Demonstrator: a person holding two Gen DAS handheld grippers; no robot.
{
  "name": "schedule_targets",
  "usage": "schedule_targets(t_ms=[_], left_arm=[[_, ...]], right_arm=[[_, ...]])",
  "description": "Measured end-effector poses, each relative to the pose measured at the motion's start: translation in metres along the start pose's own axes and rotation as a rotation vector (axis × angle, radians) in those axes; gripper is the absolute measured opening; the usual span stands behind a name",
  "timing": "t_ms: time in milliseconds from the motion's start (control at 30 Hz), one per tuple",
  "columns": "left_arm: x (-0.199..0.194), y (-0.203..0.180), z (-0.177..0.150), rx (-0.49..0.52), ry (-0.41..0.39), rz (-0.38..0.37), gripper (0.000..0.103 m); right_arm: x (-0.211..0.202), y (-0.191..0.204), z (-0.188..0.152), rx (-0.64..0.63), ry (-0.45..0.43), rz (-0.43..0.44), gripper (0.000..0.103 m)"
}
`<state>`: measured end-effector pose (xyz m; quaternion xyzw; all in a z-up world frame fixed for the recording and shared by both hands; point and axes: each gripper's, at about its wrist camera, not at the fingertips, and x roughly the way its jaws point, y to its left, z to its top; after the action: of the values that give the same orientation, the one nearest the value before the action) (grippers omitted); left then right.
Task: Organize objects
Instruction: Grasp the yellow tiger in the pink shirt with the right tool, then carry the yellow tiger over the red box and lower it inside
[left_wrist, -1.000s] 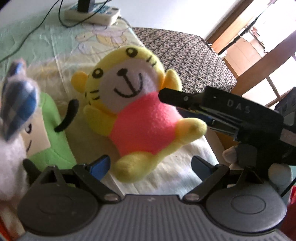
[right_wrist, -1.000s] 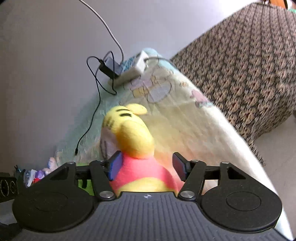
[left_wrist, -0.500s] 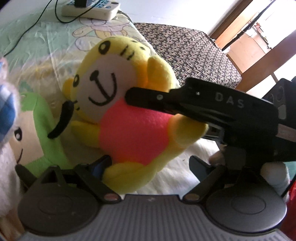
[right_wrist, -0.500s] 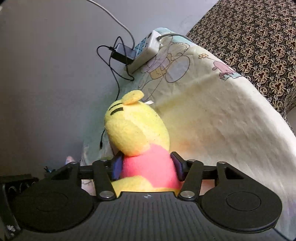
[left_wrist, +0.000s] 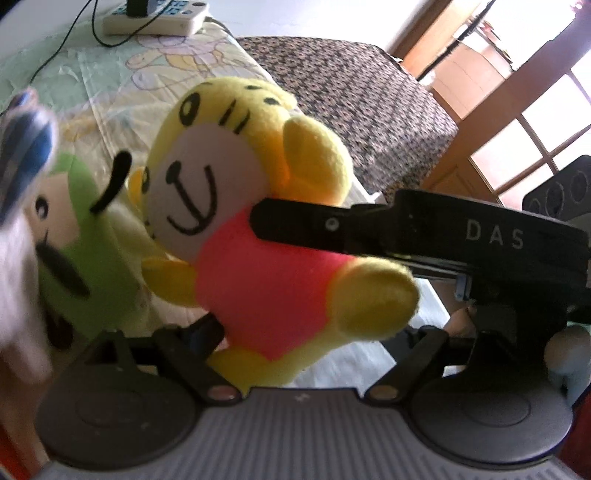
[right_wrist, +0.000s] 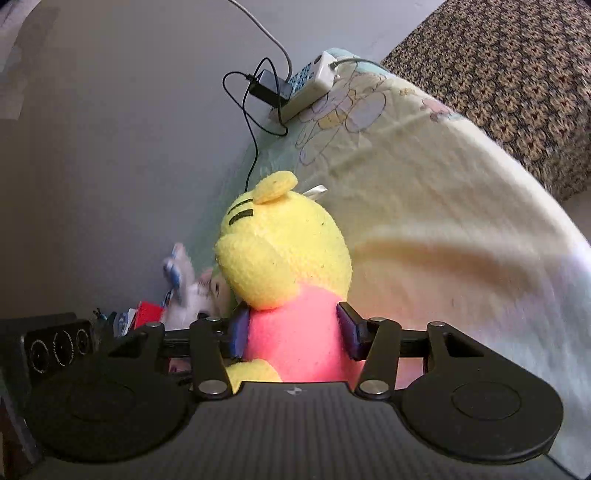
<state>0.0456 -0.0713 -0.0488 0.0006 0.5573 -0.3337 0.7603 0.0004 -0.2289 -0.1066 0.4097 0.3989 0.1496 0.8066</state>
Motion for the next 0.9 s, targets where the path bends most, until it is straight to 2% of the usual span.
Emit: schedule_targets(t_ms=[200, 400, 567, 767, 900], left_arm=[[-0.019, -0.003, -0.036, 0.035, 0.012, -0.029, 0.087], [-0.034, 0.001, -0.066, 0.067, 0.012, -0.007, 0.087], [-0.045, 0.012, -0.083, 0.043, 0.001, -0.017, 0.089], [-0.056, 0.021, -0.084, -0.028, -0.062, -0.028, 0.093], [-0.043, 0.023, -0.078, -0.068, -0.042, -0.048, 0.095]], right_arm=[[-0.012, 0.008, -0.028, -0.004, 0.038, 0.009, 0.052], [-0.011, 0.016, -0.046, -0.019, 0.118, 0.019, 0.055], [-0.007, 0.019, -0.053, -0.034, 0.141, -0.029, 0.060], [0.000, 0.019, -0.054, -0.030, 0.120, -0.077, 0.064], [0.006, 0.023, -0.057, -0.065, 0.119, -0.116, 0.066]])
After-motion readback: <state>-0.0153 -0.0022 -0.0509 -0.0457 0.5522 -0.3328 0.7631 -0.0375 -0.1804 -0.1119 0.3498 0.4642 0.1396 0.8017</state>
